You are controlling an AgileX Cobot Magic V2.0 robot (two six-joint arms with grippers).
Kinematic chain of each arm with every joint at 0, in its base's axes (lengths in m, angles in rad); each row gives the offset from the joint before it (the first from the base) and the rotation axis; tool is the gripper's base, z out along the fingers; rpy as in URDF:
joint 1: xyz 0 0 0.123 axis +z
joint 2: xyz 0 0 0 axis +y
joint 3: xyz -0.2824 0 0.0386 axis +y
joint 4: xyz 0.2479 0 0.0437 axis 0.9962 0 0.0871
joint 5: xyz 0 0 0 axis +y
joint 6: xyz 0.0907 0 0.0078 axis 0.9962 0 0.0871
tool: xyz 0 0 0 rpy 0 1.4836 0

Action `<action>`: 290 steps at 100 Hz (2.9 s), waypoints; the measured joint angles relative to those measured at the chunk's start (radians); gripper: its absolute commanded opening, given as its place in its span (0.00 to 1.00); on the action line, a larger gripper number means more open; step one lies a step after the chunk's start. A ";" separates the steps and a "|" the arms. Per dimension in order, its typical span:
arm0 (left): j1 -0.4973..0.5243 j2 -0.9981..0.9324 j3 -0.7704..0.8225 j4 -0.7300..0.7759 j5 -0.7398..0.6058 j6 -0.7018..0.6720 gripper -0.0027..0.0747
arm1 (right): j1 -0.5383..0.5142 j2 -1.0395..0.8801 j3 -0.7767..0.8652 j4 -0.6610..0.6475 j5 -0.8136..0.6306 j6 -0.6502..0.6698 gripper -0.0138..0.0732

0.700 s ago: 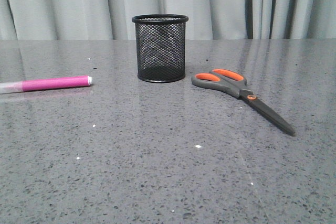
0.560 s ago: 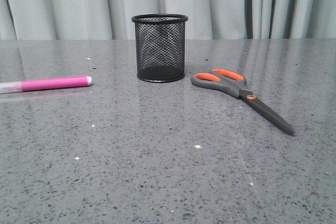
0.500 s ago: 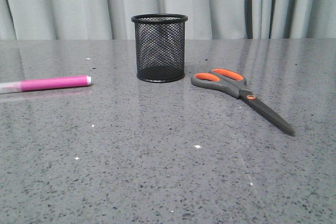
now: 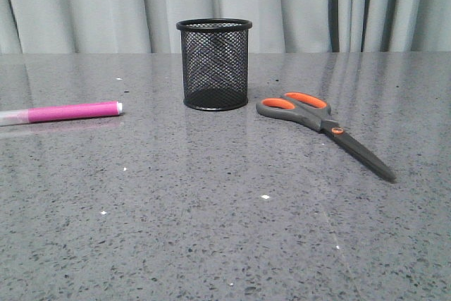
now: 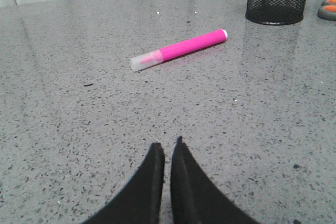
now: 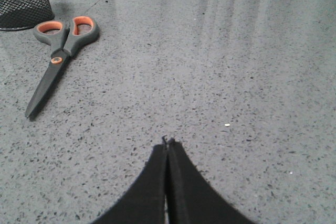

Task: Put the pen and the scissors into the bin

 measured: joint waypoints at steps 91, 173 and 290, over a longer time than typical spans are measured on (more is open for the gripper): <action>0.000 0.000 0.000 -0.871 -0.423 -0.001 0.05 | 0.000 0.000 0.000 0.568 -0.381 0.000 0.08; 0.000 0.783 -0.816 -0.295 0.317 0.000 0.30 | 0.000 0.225 -0.342 0.483 0.108 -0.007 0.61; 0.028 1.746 -1.455 -0.089 0.882 0.969 0.40 | 0.000 0.229 -0.336 0.476 0.081 -0.008 0.61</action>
